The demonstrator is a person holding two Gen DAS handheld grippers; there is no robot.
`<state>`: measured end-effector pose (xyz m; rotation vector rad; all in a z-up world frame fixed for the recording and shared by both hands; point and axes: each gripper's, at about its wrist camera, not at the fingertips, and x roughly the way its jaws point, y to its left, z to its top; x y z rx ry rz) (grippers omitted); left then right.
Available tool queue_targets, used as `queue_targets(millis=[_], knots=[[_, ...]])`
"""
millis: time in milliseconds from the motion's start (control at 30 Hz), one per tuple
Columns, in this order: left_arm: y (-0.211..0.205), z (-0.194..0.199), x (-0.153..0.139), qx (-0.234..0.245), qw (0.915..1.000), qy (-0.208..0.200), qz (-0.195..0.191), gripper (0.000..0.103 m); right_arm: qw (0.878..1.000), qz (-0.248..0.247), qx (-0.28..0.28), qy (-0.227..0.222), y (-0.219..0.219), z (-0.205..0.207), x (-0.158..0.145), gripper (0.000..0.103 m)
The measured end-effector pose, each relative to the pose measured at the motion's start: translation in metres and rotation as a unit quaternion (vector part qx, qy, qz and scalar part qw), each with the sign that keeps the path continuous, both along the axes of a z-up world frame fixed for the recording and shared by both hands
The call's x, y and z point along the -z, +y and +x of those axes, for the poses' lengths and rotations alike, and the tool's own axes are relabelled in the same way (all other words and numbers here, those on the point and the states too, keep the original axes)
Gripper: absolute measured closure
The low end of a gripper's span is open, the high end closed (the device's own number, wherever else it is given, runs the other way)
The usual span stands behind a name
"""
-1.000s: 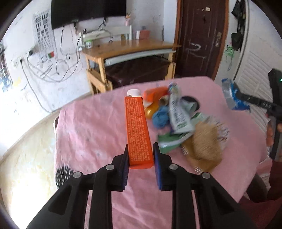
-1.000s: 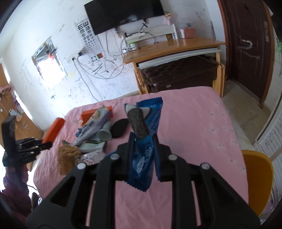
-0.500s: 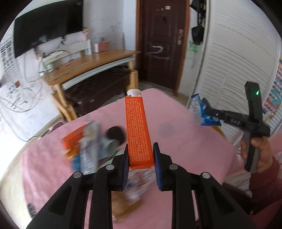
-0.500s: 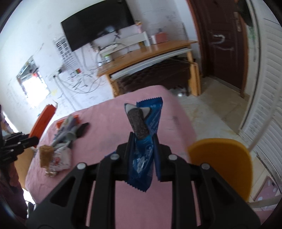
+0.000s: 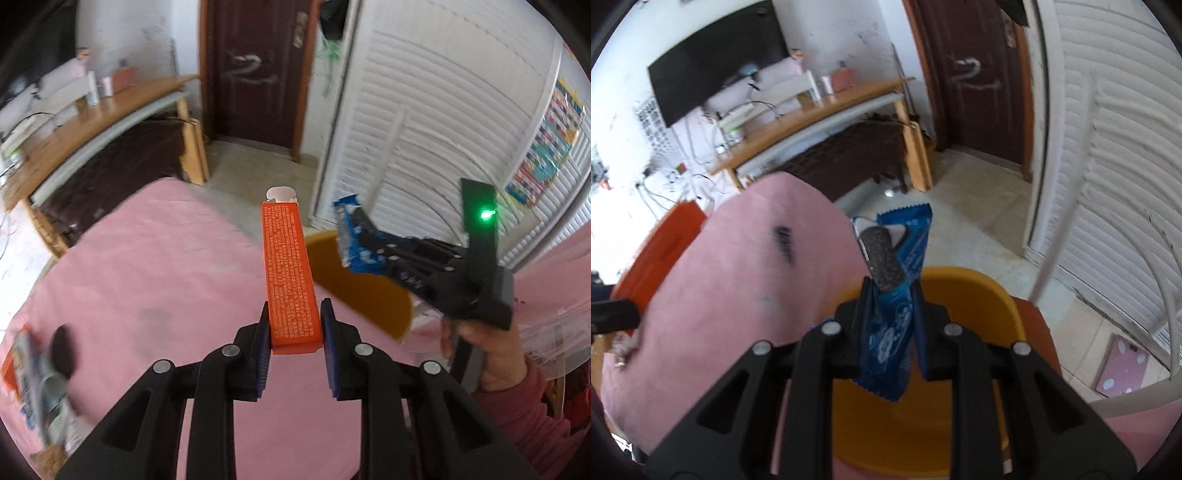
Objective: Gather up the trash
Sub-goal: 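Carry both items to the yellow bin and open both tools to drop them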
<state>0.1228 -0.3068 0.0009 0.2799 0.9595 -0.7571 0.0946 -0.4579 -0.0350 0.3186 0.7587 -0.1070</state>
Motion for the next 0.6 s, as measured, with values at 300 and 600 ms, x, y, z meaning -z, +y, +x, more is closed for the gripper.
queue_targets(millis=[300,600], knots=[[-0.072,0.012,0.02,0.012,0.9995,0.021,0.022,0.082,0.999,0.02,0.018,0.028,-0.033,-0.008,0.034,0.064],[-0.096,0.016,0.037,0.024,0.9984,0.042,0.03,0.079,0.997,0.033,0.064,0.002,-0.062,-0.025,0.025,0.057]])
